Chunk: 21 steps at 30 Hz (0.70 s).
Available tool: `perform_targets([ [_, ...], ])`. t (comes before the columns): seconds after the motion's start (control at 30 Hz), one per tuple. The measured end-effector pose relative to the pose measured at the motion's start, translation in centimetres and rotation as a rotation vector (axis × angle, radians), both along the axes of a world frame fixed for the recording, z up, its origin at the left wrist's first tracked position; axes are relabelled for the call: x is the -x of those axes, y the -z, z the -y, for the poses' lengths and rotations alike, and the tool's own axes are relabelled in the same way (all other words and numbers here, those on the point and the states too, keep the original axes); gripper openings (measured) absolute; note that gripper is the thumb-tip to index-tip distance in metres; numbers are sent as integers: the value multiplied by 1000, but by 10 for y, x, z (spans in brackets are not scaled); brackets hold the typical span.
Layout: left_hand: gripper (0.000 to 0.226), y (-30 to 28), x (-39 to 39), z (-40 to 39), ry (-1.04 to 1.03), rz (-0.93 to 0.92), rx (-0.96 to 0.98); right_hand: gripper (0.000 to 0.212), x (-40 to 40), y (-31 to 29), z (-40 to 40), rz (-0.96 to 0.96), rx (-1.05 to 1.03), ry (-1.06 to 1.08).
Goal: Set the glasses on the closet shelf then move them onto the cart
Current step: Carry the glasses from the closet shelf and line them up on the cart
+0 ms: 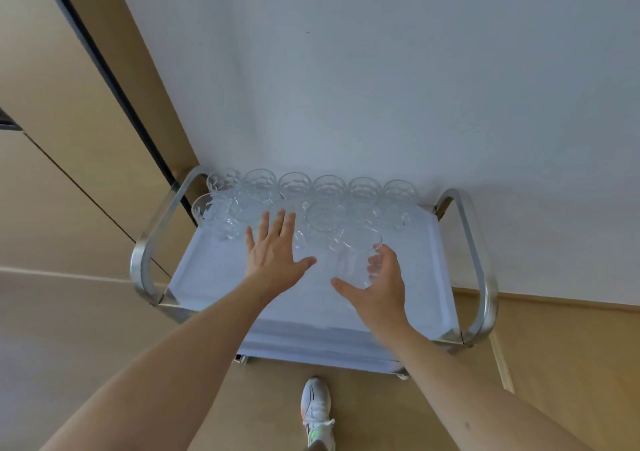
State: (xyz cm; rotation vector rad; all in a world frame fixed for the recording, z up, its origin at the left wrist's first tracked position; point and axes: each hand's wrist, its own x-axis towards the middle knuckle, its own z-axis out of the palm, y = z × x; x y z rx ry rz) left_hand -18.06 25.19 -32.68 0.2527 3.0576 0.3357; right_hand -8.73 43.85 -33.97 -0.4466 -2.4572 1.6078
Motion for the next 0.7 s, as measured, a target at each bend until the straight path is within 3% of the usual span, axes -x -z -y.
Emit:
perform_targets([
  [0.33,97,-21,-68,32,2,-28,-18,95,-53,-14,35,-28,-5,-15],
  [0.7,93,-25,-80,105,119,-4,-29,93,-72,-16,115,-11,-17,64],
])
